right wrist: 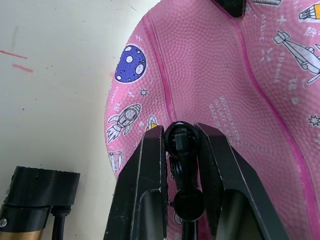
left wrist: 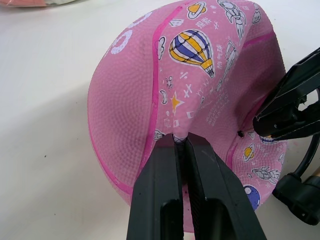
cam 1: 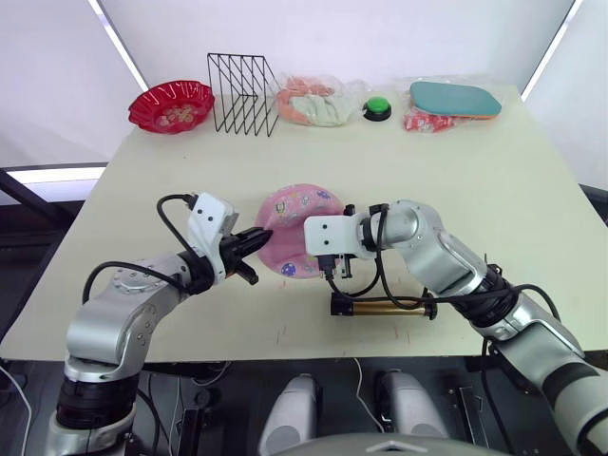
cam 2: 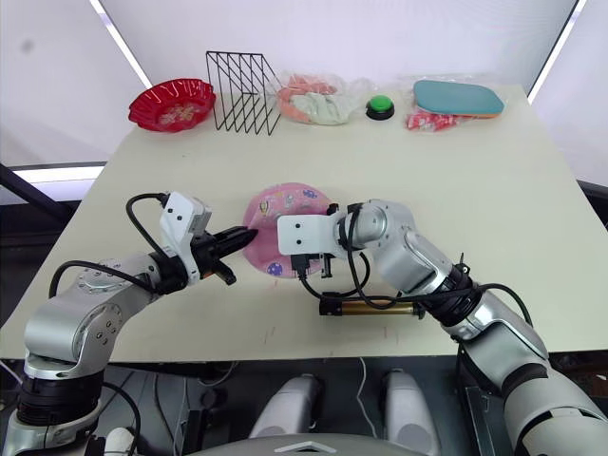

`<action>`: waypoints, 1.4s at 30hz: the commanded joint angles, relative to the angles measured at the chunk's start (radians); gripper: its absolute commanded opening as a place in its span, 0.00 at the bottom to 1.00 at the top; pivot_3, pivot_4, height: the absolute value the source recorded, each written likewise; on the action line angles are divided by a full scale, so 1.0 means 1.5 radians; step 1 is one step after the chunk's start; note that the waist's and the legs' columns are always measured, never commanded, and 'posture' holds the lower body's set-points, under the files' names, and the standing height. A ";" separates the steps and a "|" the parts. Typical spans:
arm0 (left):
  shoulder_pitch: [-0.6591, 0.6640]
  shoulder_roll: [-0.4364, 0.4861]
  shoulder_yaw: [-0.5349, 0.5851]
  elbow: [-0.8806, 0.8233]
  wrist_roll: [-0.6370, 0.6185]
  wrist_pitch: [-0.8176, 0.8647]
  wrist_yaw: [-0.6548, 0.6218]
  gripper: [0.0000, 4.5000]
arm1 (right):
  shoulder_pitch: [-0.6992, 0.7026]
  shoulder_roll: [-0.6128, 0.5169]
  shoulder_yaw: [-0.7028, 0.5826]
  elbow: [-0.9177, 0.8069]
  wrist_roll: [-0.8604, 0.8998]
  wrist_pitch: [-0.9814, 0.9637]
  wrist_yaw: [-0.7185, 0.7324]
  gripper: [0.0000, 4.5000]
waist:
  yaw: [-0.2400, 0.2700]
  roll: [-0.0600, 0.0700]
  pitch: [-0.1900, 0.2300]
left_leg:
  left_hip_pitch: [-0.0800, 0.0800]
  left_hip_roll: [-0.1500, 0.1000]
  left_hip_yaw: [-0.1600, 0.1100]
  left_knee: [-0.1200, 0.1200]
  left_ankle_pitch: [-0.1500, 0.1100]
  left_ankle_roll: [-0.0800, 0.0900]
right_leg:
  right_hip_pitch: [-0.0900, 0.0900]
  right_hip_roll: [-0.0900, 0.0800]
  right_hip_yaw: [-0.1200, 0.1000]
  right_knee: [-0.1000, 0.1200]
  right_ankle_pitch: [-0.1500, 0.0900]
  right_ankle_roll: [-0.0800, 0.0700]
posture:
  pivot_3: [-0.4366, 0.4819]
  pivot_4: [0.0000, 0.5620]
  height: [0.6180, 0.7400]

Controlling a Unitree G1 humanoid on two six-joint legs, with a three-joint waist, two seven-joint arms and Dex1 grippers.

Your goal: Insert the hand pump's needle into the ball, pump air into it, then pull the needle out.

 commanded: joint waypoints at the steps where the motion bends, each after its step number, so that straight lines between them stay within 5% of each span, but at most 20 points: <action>1: 0.023 0.005 -0.033 0.019 0.007 0.026 0.000 0.00 | -0.016 0.007 0.028 -0.002 -0.020 -0.004 0.006 0.07 | 0.000 0.000 0.000 | 0.000 0.000 0.000 0.000 0.000 0.000 | 0.000 0.000 0.000 0.000 0.000 0.000 | 0.48 0.27 1.00; 27: 0.042 0.008 -0.030 0.016 -0.002 0.033 0.012 0.00 | -0.034 0.095 0.066 0.285 -0.090 -0.083 -0.036 0.07 | -0.019 -0.003 -0.009 | 0.021 0.002 0.004 -0.002 0.000 0.000 | 0.015 0.002 0.005 0.002 -0.003 -0.001 | 0.48 0.27 1.00; 42: 0.045 0.008 -0.028 0.026 0.004 0.033 0.010 0.00 | -0.040 0.132 0.068 0.445 -0.106 -0.136 -0.063 0.07 | -0.025 0.000 -0.019 | 0.024 0.003 0.003 -0.003 -0.001 -0.001 | 0.015 0.005 0.007 0.002 -0.003 -0.001 | 0.48 0.27 1.00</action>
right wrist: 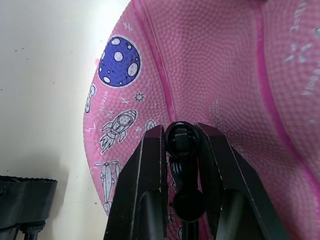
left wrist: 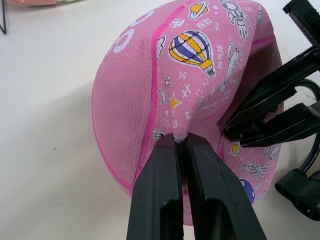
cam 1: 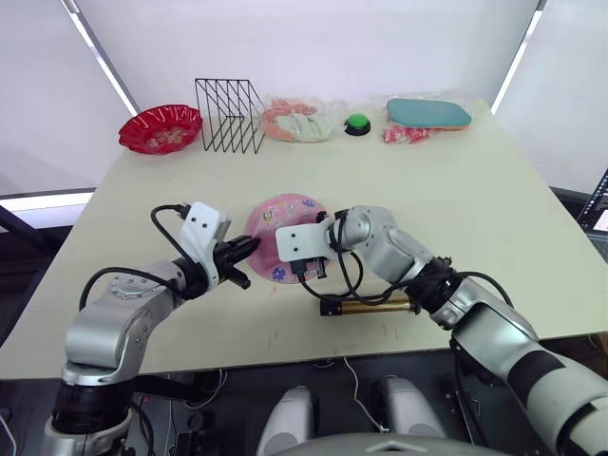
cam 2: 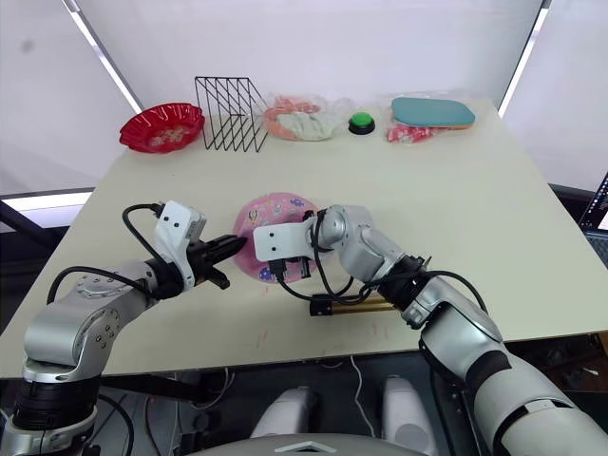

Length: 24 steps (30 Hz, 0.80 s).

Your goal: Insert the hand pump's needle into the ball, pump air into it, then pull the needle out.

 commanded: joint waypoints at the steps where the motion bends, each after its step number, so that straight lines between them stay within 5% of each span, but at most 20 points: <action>1: 0.020 0.002 -0.033 0.007 -0.007 0.021 -0.019 0.00 | 0.026 -0.007 0.029 0.125 -0.039 0.017 -0.015 0.07 | -0.002 0.000 0.000 | 0.000 0.000 0.000 0.000 0.000 0.000 | 0.000 0.000 0.000 0.000 0.000 0.000 | 0.48 0.27 1.00; 15: 0.012 0.008 -0.035 0.023 -0.005 0.017 -0.028 0.00 | 0.021 0.048 0.036 0.327 -0.056 -0.055 -0.074 0.07 | -0.012 0.003 -0.010 | 0.009 -0.001 -0.002 -0.007 -0.002 -0.002 | 0.004 -0.003 0.003 0.000 -0.001 -0.001 | 0.48 0.27 1.00; 24: 0.007 -0.002 -0.035 0.030 0.005 -0.013 -0.030 0.00 | 0.071 -0.004 -0.074 0.053 0.015 -0.015 -0.045 0.07 | -0.006 0.003 -0.006 | 0.007 -0.002 -0.007 -0.011 -0.001 -0.003 | 0.001 -0.003 0.002 -0.002 -0.003 -0.004 | 0.48 0.27 1.00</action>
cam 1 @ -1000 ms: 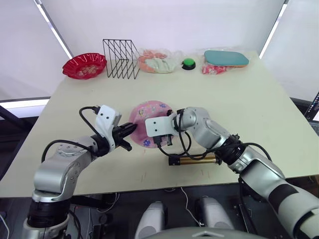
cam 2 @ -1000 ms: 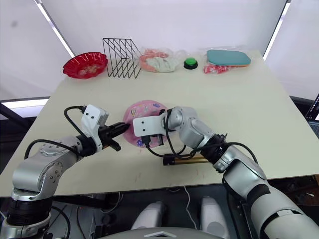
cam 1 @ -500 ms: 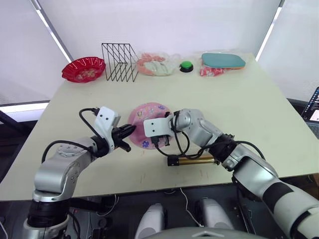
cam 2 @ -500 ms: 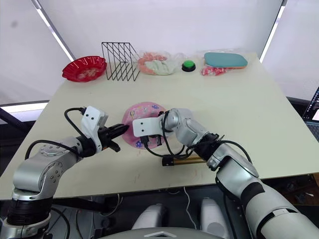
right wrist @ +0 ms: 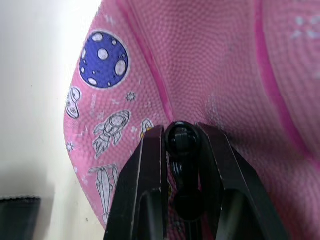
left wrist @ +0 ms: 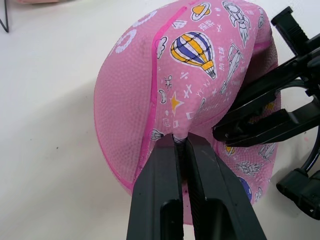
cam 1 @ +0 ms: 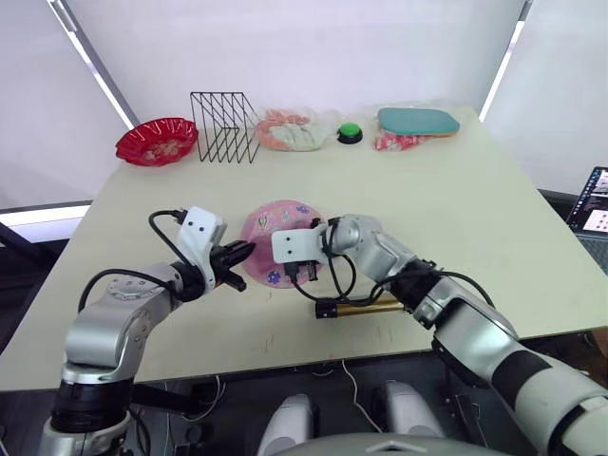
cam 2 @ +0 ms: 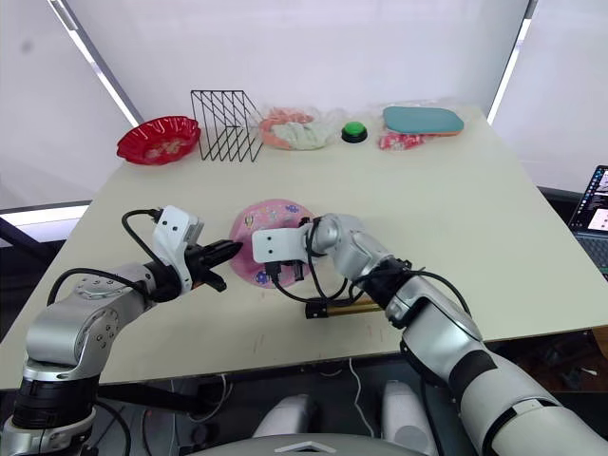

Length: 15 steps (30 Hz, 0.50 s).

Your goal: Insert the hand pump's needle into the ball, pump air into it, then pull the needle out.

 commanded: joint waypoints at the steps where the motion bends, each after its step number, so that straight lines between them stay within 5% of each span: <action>1: 0.008 -0.007 -0.033 0.003 -0.002 0.003 -0.016 0.00 | 0.058 -0.045 -0.030 -0.095 0.007 0.090 0.025 0.07 | 0.007 -0.002 0.004 | 0.000 0.000 0.000 0.000 0.000 0.000 | 0.000 0.001 0.000 0.000 0.000 0.000 | 0.48 0.27 1.00; 8: 0.007 -0.010 -0.034 0.004 0.004 -0.018 -0.022 0.00 | 0.111 -0.062 -0.067 -0.208 0.046 0.146 0.030 0.07 | 0.023 -0.001 0.007 | -0.013 -0.004 -0.001 0.000 0.003 0.002 | -0.009 0.001 -0.002 0.000 0.001 0.002 | 0.48 0.27 1.00; 9: 0.008 -0.012 -0.030 0.003 0.000 -0.024 -0.026 0.00 | 0.116 -0.064 -0.083 -0.218 0.061 0.162 0.033 0.18 | 0.025 -0.002 0.007 | -0.013 -0.005 -0.001 -0.001 0.003 0.002 | -0.009 0.001 -0.002 -0.001 0.001 0.002 | 0.48 0.27 1.00; 15: 0.009 -0.022 0.012 -0.023 -0.028 -0.033 -0.030 0.50 | 0.164 -0.095 -0.129 -0.320 0.115 0.174 0.030 0.74 | 0.033 -0.008 0.020 | -0.016 -0.005 -0.002 0.000 0.003 0.003 | -0.011 0.000 -0.004 -0.002 0.000 0.000 | 0.48 0.27 1.00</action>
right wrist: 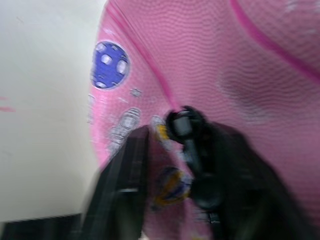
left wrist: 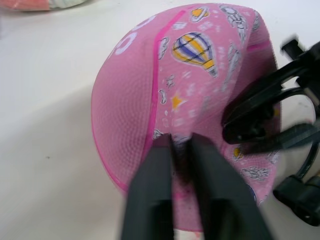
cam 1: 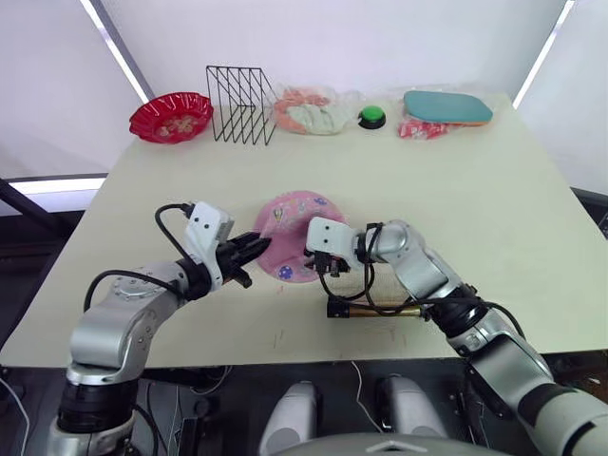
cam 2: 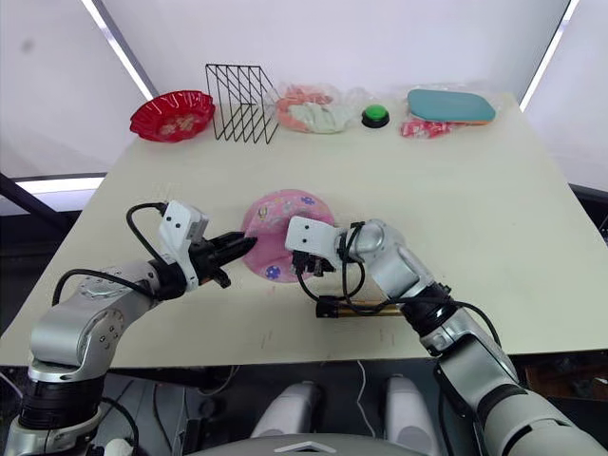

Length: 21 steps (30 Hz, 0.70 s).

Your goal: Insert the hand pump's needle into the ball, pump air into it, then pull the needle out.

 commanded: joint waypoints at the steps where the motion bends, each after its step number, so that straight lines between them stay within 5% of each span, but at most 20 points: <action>1: 0.011 -0.002 0.017 -0.019 -0.020 0.002 -0.003 0.60 | 0.042 -0.028 -0.058 -0.080 0.035 0.016 -0.024 0.76 | 0.001 0.000 0.002 | -0.003 0.000 -0.001 0.001 0.000 0.000 | -0.002 0.000 -0.001 0.000 0.001 0.001 | 0.48 0.27 1.00; 3: 0.018 -0.006 0.037 -0.033 -0.041 0.004 -0.005 0.78 | 0.061 -0.038 -0.083 -0.128 0.062 0.033 -0.024 0.76 | 0.001 -0.002 0.005 | -0.008 0.000 -0.002 0.001 0.001 -0.001 | -0.006 0.000 -0.002 0.000 0.002 0.003 | 0.48 0.27 1.00; 10: 0.046 0.010 0.124 -0.072 -0.117 0.016 -0.019 0.78 | 0.126 -0.110 -0.155 -0.286 0.151 0.089 -0.010 0.76 | -0.001 -0.006 0.012 | -0.019 0.000 -0.004 0.001 0.002 -0.004 | -0.015 0.000 -0.003 -0.002 0.003 0.001 | 0.48 0.27 1.00; 14: 0.097 0.042 0.213 -0.085 -0.168 0.032 -0.045 0.78 | 0.207 -0.130 -0.277 -0.399 0.261 0.142 -0.022 0.76 | -0.002 -0.008 0.014 | -0.021 0.000 -0.003 0.001 0.002 -0.004 | -0.017 -0.001 -0.003 -0.002 0.004 -0.001 | 0.48 0.27 1.00; 21: 0.207 0.100 0.311 -0.116 -0.242 0.052 -0.120 0.78 | 0.307 -0.226 -0.397 -0.457 0.391 0.160 0.027 0.76 | 0.000 -0.007 0.015 | -0.021 0.000 -0.002 0.001 0.001 -0.003 | -0.016 -0.001 -0.002 -0.005 0.004 -0.001 | 0.48 0.27 1.00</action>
